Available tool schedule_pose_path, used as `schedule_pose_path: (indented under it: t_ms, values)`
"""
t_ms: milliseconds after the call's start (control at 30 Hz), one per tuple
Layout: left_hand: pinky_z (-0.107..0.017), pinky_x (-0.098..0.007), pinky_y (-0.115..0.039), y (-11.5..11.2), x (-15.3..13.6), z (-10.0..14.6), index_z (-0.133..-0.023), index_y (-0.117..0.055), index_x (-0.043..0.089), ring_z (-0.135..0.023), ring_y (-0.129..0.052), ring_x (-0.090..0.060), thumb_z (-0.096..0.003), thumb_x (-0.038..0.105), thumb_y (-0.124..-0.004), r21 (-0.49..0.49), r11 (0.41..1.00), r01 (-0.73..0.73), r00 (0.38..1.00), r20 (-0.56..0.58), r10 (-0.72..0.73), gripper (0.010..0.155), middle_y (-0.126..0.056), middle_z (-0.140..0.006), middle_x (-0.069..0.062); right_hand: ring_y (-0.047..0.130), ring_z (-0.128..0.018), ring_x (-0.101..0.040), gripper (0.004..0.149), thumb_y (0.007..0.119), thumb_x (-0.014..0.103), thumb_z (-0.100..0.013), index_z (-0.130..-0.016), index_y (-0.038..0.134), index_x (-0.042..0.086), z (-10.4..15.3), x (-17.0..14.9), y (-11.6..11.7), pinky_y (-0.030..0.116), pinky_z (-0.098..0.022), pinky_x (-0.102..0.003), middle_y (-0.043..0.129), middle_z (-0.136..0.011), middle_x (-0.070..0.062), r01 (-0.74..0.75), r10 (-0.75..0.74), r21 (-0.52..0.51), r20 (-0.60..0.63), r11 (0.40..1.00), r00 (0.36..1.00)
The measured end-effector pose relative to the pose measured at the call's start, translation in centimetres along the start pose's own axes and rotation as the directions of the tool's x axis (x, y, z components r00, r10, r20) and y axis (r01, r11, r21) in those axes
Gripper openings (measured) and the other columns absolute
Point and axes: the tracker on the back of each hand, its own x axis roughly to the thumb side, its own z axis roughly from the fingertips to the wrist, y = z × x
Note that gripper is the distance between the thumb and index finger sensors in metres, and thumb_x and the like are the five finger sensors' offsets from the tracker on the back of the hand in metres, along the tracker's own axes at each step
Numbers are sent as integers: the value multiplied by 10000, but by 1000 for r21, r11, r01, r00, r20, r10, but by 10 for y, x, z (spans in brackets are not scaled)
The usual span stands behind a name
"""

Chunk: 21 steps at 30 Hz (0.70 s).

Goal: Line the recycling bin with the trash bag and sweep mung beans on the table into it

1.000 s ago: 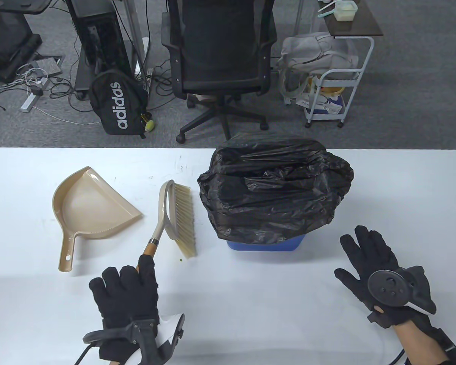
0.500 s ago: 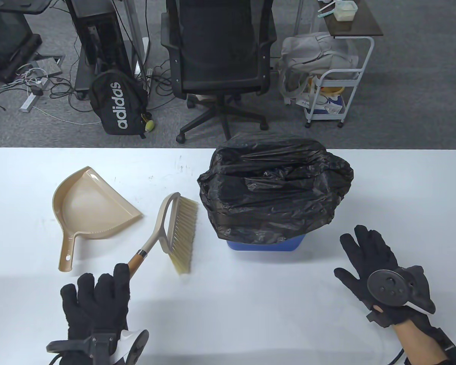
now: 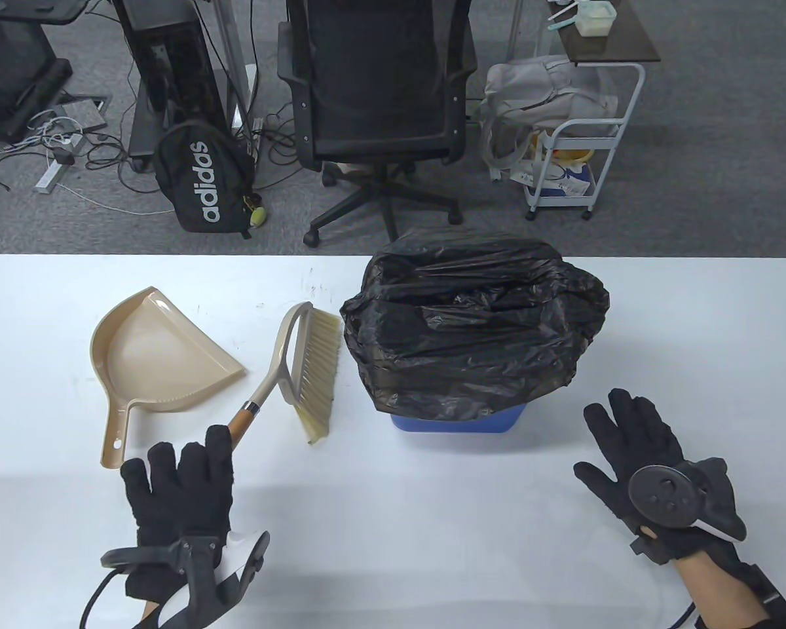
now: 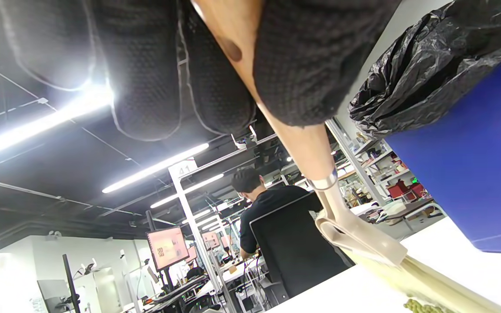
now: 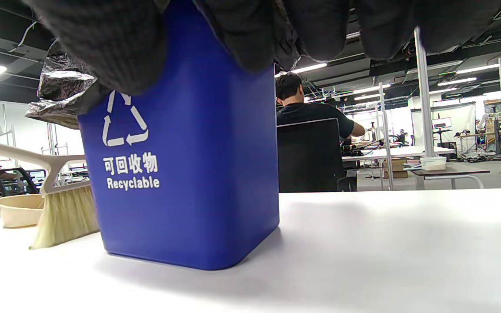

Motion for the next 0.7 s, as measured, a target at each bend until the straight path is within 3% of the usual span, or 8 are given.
schedule_pose_path:
  t_ms: [167,367,533,700]
  values:
    - [-593,-766,-748,1,2,-7,-1003,-804,158,-752,-1008,-515,-421,282,-962,6,1000,-12,1000,-10,12,616,-977,-810,-138,521,-933,-711,818,744,503,-489,-1128,567,24,0,0,0,550,-604,-762,478,-1108,-416,6,-6,2,-5,1000,1000]
    - [-597,-769,-745,23,-8,-7,-997,-819,167,-754,-1005,-524,-414,277,-970,22,999,-31,999,-18,32,611,-981,-811,-134,519,-933,-712,816,744,502,-489,-1128,568,25,-1,-2,-1,549,-605,-762,477,-1108,-417,15,-15,2,-10,1000,1000]
    - [-601,-767,-749,35,-21,3,-995,-821,177,-761,-1007,-514,-412,281,-970,22,999,-37,999,0,37,611,-981,-815,-124,521,-931,-713,816,742,503,-490,-1128,568,25,0,1,-2,551,-604,-762,476,-1108,-416,12,-12,-2,1,1000,1000]
    - [-603,-770,-751,26,-26,20,-994,-819,199,-768,-1012,-501,-411,293,-970,4,999,-49,999,21,49,610,-976,-825,-104,516,-931,-716,822,742,504,-490,-1131,559,24,1,4,-5,552,-604,-761,476,-1107,-416,18,-18,-19,7,1000,1000]
